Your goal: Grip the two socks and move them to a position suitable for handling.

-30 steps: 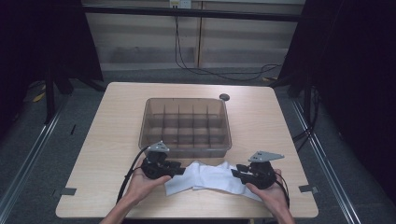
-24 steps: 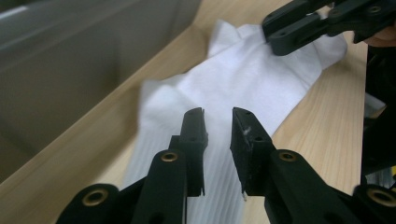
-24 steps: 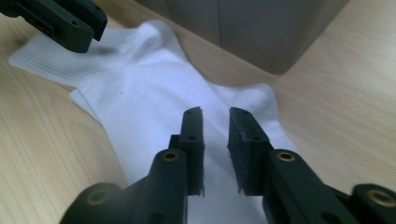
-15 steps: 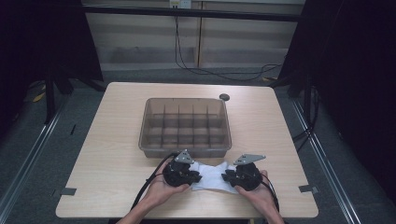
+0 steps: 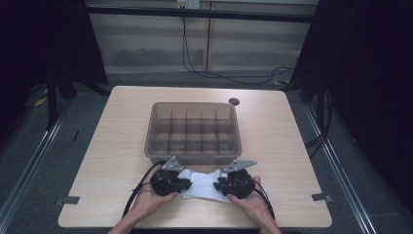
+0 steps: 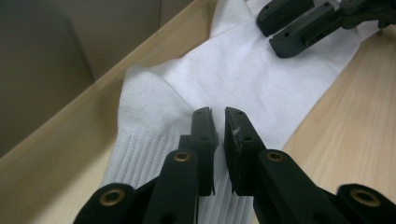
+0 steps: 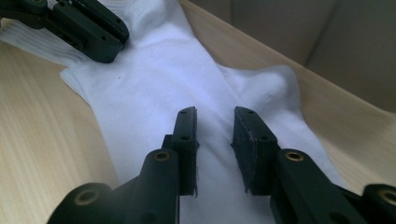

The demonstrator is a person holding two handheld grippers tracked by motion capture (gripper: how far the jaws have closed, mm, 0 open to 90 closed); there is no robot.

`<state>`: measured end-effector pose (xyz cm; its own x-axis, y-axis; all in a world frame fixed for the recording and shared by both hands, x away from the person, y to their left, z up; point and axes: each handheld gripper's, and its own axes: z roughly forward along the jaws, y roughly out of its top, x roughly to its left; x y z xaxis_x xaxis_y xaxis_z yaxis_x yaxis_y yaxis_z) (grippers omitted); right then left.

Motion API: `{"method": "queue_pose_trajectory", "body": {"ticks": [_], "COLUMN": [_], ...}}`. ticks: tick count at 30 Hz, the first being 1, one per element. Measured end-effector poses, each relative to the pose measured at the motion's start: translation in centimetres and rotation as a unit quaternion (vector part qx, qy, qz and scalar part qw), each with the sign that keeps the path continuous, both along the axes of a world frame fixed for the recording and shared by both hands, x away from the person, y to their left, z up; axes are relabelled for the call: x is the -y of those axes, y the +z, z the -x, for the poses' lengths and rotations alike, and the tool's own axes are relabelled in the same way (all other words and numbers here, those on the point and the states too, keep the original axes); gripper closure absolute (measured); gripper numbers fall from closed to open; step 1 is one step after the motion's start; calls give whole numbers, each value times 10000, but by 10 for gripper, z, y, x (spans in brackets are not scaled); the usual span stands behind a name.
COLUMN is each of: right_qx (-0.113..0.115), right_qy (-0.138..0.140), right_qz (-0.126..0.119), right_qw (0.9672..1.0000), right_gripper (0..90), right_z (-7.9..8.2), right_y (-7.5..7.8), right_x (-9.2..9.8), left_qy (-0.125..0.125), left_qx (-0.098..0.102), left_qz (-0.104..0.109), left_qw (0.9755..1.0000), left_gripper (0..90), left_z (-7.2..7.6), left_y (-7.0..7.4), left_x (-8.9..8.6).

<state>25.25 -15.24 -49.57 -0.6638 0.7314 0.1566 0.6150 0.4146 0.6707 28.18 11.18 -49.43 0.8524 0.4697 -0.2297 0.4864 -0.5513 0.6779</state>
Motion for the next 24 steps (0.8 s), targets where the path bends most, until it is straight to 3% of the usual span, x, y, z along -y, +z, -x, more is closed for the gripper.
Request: {"method": "queue_pose_trajectory", "body": {"ticks": [6,12,18,21,23,24], "right_qx": [4,12,99,125,140,152], "right_qy": [287,474,678,732,702,650], "right_qz": [8,3,-23,0,107,99], "right_qw": [9996,9989,9976,9972,9974,9977], "right_gripper": [709,692,662,606,540,529], "right_z": [-3,-10,-11,-11,-11,-11], "right_y": [0,0,-1,0,3,7], "right_x": [-23,-47,-68,-73,-73,-70], "left_qy": [91,288,371,434,419,519], "left_qx": [48,-52,-17,-134,-112,-67], "left_qz": [-84,22,-71,89,75,210], "left_qw": [9999,9996,9993,9989,9990,9984], "left_gripper": [830,830,829,809,760,734], "left_z": [10,10,12,10,12,13], "left_y": [2,1,2,1,5,10], "left_x": [-25,-52,-69,-75,-79,-85]}}
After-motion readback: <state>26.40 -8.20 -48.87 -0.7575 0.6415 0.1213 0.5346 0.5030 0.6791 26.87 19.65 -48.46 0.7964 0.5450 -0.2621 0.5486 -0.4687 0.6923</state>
